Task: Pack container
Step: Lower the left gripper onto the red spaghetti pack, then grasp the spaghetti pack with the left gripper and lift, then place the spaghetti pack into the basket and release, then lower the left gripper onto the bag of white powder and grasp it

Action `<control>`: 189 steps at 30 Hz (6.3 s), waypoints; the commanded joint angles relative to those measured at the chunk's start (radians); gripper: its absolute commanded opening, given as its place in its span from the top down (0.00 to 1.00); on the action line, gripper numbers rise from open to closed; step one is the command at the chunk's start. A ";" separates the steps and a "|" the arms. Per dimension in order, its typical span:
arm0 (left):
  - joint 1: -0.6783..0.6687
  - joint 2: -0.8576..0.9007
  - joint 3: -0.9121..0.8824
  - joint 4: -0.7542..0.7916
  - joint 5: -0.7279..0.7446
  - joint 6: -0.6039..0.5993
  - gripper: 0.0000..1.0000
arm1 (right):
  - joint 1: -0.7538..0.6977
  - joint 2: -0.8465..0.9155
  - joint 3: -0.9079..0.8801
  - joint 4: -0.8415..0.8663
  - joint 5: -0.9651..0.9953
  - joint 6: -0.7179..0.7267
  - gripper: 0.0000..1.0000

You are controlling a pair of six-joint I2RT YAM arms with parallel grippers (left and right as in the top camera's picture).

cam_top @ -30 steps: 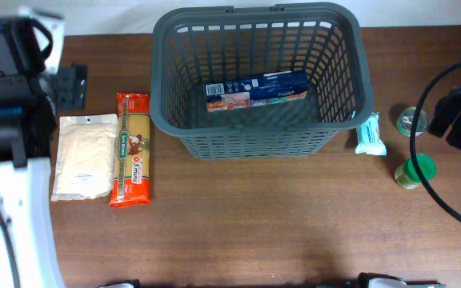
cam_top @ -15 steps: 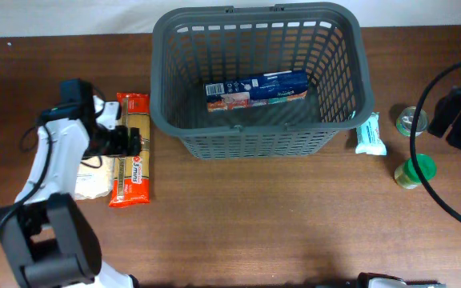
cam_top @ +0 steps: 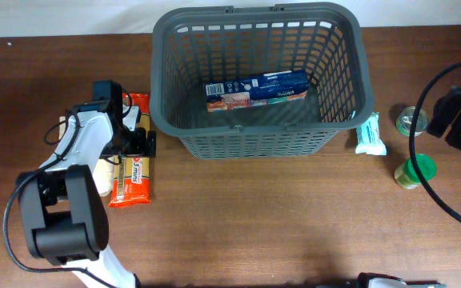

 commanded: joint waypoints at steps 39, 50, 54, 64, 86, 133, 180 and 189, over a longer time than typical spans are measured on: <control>0.002 0.009 0.885 -0.332 -0.133 0.012 0.98 | 0.003 -0.019 0.001 -0.006 0.013 -0.021 0.01; -0.084 -0.077 1.186 -0.316 -0.122 0.295 0.98 | -0.298 0.009 0.002 0.003 0.073 0.090 0.01; -0.221 -0.083 1.219 -0.314 -0.109 0.557 0.98 | -0.426 0.036 0.002 -0.006 0.057 0.092 0.01; -0.606 0.002 1.218 -0.320 -0.150 0.961 0.98 | -0.494 0.070 0.001 -0.006 -0.033 0.091 0.01; -0.597 0.248 0.935 -0.151 -0.206 0.972 0.98 | -0.493 0.070 0.001 -0.006 -0.055 0.087 0.01; 0.150 -0.046 0.333 -0.208 -0.203 -0.089 0.00 | -0.493 0.223 0.001 -0.006 -0.074 0.088 0.01; 0.050 0.281 0.158 -0.085 -0.396 -0.264 0.11 | -0.493 0.222 0.001 -0.003 -0.066 0.087 0.01; 0.095 0.281 0.158 -0.063 -0.245 -0.196 0.17 | -0.493 0.222 0.001 -0.003 -0.065 0.087 0.01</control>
